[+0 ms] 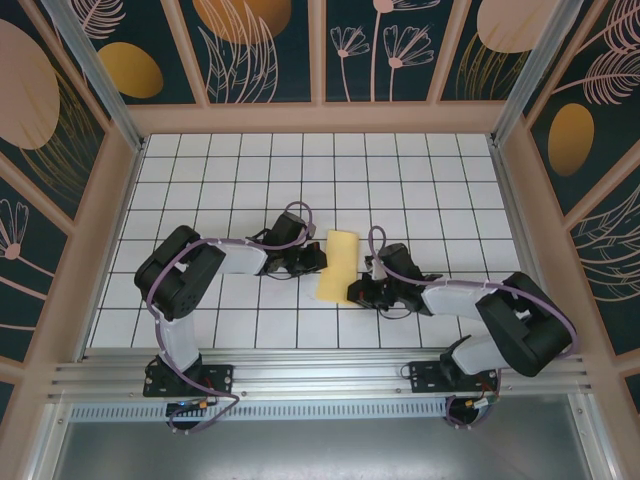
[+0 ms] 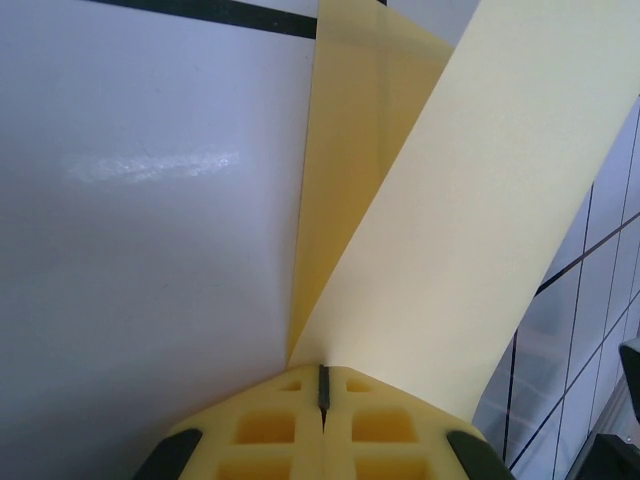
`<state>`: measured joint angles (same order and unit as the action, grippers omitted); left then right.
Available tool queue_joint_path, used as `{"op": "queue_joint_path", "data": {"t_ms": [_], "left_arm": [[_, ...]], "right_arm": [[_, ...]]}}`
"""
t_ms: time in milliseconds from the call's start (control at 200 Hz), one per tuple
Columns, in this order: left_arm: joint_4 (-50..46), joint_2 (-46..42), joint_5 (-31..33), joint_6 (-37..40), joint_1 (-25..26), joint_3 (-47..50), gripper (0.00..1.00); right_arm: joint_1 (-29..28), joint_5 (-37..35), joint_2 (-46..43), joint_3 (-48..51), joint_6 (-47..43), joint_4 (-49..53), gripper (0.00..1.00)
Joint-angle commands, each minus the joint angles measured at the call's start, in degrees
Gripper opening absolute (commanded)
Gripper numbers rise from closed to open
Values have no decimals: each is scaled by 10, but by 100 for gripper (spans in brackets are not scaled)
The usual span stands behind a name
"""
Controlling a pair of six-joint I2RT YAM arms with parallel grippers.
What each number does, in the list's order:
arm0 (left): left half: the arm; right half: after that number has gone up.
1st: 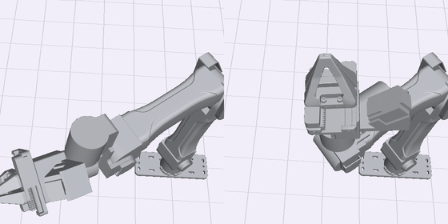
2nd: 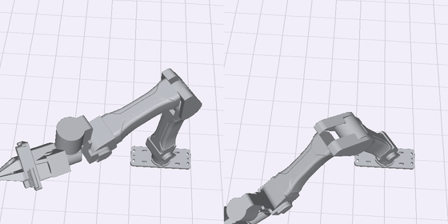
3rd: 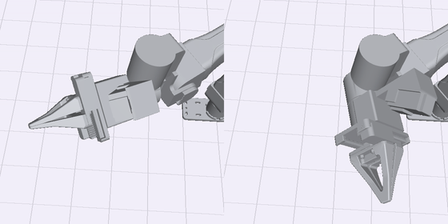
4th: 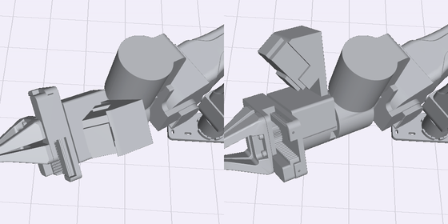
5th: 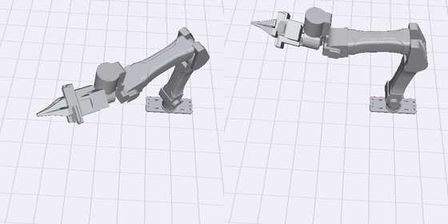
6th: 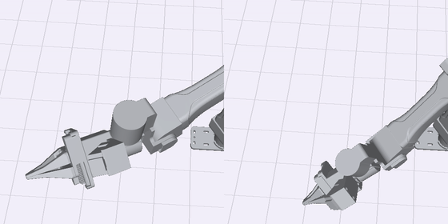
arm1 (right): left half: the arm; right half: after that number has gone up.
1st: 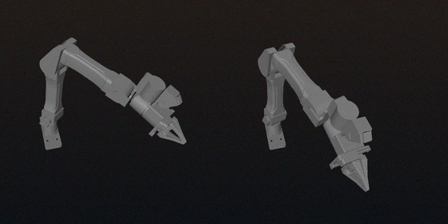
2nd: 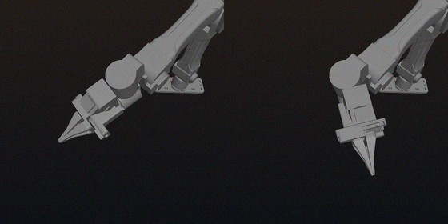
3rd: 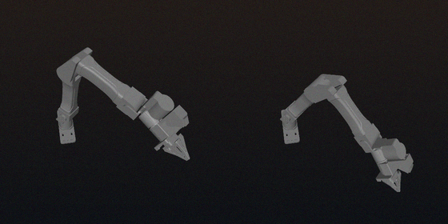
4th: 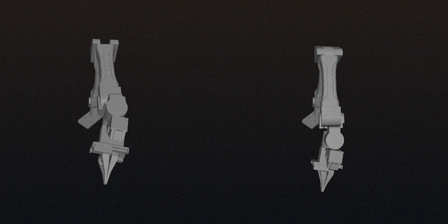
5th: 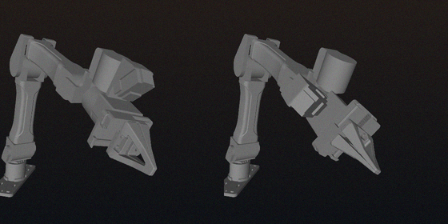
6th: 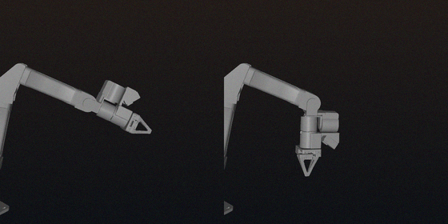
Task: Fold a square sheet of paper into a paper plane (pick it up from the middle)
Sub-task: Fold the square sheet of paper in half at the center of the table.
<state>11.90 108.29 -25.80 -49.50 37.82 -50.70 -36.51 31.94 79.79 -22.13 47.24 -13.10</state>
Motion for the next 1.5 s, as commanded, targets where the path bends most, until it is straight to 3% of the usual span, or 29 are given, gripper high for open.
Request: {"op": "queue_joint_path", "data": {"t_ms": [0, 155, 275, 430, 615, 766, 1121, 1491], "left_arm": [[-59, 34, 13, 16, 7, 12, 0], [-58, 35, 12, 15, 6, 12, 0], [-58, 35, 11, 16, 6, 12, 0], [-75, 42, 13, 34, 6, 2, 0], [-73, 39, 12, 32, 6, 6, 0], [-72, 42, 11, 29, 6, 5, 0], [-74, 46, 14, 29, 6, 7, 0], [-71, 45, 14, 30, 6, 12, 0]], "right_arm": [[-6, -4, 18, -2, 0, 6, 0], [-6, -19, 53, 3, 2, -1, 0], [-7, -21, 28, -16, 7, 12, 0], [5, -100, -29, -57, 7, 48, 0], [65, -46, 8, -76, -6, -14, 0], [71, -14, 69, -106, -24, -27, 0], [78, -43, 130, -53, -21, -81, 0], [83, -9, 83, -107, -34, -32, 0]]}}
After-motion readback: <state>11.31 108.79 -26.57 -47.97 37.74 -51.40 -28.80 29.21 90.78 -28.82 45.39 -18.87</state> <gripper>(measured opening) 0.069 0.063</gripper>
